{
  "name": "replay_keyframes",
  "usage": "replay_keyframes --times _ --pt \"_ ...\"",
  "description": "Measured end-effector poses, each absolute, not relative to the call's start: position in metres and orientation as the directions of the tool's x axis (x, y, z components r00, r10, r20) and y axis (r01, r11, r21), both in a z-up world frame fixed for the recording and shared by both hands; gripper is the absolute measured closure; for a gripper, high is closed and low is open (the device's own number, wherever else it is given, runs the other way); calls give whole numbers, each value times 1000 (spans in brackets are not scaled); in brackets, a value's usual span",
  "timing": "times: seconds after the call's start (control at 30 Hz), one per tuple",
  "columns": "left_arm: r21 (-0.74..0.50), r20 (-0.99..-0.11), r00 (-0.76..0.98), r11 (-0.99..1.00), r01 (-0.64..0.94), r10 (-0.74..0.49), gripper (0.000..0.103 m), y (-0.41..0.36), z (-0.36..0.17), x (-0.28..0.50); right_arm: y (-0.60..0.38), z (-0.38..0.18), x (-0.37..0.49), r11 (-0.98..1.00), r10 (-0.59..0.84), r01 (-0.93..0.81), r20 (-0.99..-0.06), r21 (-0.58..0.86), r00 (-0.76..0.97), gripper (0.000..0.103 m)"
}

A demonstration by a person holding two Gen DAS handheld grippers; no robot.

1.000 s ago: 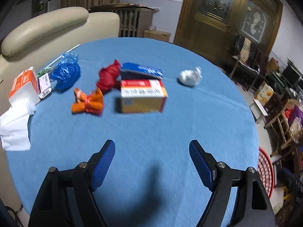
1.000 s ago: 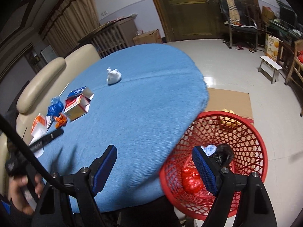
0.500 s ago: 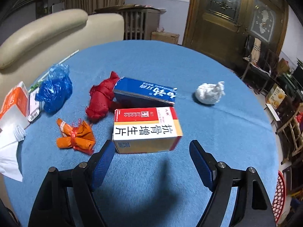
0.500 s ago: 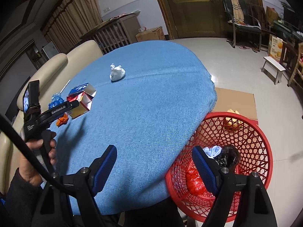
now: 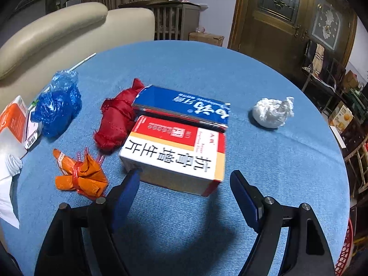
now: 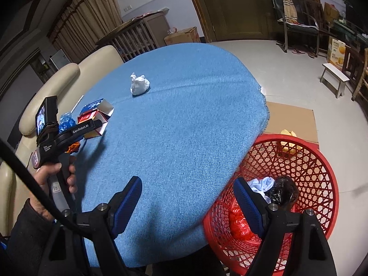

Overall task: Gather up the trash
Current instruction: 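Move both tools back over the table toward the boxes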

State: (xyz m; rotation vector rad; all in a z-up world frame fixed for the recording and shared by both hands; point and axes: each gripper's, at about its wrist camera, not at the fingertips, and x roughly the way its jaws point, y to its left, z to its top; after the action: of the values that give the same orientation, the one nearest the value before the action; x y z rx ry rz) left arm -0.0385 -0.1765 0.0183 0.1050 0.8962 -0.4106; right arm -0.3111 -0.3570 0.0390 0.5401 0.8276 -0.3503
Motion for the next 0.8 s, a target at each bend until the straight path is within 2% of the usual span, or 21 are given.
replay_keyframes --times 0.27,0.53,0.67,0.8 --pt "-130 -773 579 958 256 -260 22 -125 19 -48 -352 35 -303 819 -72 481 -775 313 628 19" --pt "-112 -748 651 991 67 -129 22 -60 35 -84 -342 30 -297 830 -46 456 -775 322 631 19" --pt "-146 -731 654 981 129 -195 22 -76 50 -92 -339 29 -295 832 -34 448 -776 327 630 19" --pt "-105 -728 651 974 201 -213 19 -111 53 -76 -337 32 -295 837 -35 440 -771 325 636 19"
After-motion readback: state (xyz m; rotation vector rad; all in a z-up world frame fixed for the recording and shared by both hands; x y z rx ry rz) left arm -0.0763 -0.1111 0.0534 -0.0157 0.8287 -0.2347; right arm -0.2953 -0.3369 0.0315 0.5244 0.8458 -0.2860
